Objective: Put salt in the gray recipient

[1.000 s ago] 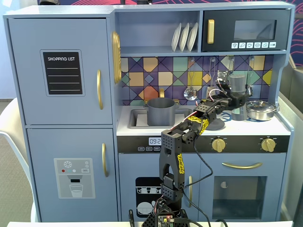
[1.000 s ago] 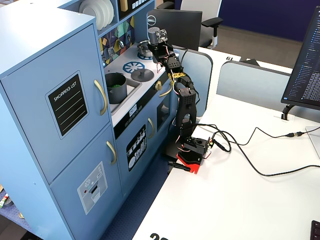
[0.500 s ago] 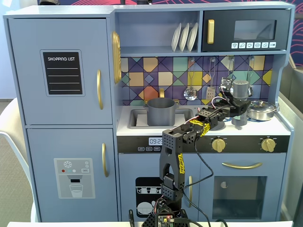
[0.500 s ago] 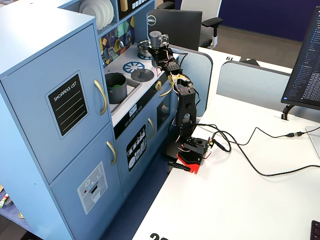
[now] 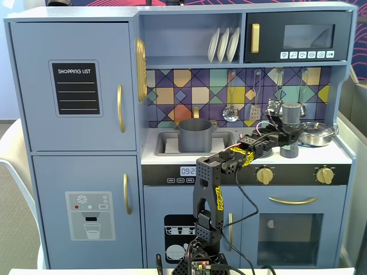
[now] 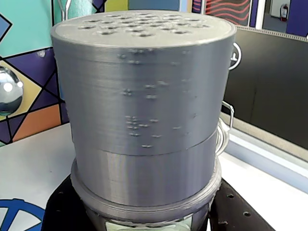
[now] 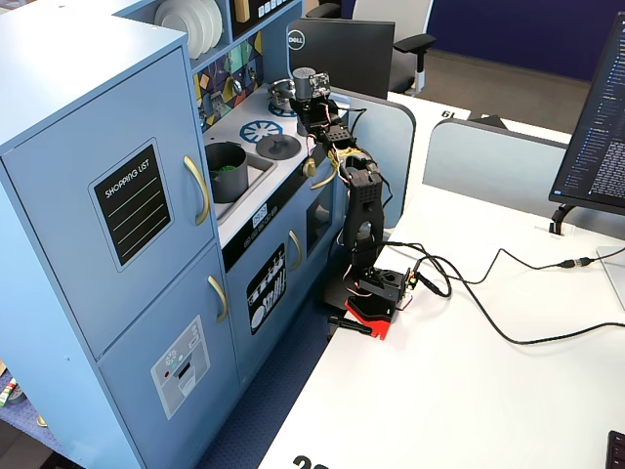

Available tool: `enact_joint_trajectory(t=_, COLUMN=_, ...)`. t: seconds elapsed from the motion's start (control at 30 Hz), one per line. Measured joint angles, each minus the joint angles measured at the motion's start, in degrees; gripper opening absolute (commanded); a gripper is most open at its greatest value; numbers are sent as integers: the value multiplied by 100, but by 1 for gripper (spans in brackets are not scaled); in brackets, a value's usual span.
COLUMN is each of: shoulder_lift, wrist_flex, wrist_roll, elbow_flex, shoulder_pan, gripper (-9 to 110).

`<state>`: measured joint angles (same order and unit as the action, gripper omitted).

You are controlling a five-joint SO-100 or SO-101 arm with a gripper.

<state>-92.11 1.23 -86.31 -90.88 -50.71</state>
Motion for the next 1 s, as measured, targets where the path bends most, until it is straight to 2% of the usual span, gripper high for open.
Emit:
enact_joint_trajectory(t=0.2, shoulder_lift=-9, wrist_flex=-9, wrist_roll=-44, elbow_flex=-44, shoulder_pan=-79, gripper=50)
enact_joint_trajectory(t=0.3, shoulder_lift=0, wrist_flex=-9, wrist_roll=-70, elbow_flex=-176, shoulder_pan=-193, gripper=55)
enact_joint_trajectory(t=0.4, shoulder_lift=-158, wrist_flex=18, wrist_roll=-97, elbow_flex=-290, shoulder_pan=-281, gripper=55)
enact_joint_trajectory(t=0.53, shoulder_lift=-861, wrist_flex=475, wrist_roll=-185, elbow_flex=-650, shoulder_pan=-290, gripper=47)
enact_joint_trajectory(t=0.6, shoulder_lift=-1468, wrist_flex=1081, wrist_roll=-220, elbow_flex=-914, shoulder_pan=-290, gripper=36)
enact_joint_trajectory(t=0.63, shoulder_lift=-1837, wrist_flex=1503, wrist_roll=-229, elbow_flex=-1046, shoulder_pan=-299, gripper=27)
enact_joint_trajectory(t=0.7, shoulder_lift=-2707, wrist_flex=2566, wrist_roll=-413, elbow_flex=-1318, shoulder_pan=-299, gripper=22)
enact_joint_trajectory(t=0.77, shoulder_lift=-3656, wrist_flex=3867, wrist_roll=-659, elbow_flex=-1538, shoulder_pan=-105, gripper=13)
enact_joint_trajectory(t=0.87, shoulder_lift=-5010, wrist_flex=5933, wrist_roll=-773, elbow_flex=-1811, shoulder_pan=694, gripper=2)
enact_joint_trajectory(t=1.0, shoulder_lift=-6434, wrist_flex=7945, wrist_roll=-800, elbow_flex=-2514, shoulder_pan=2399, gripper=0)
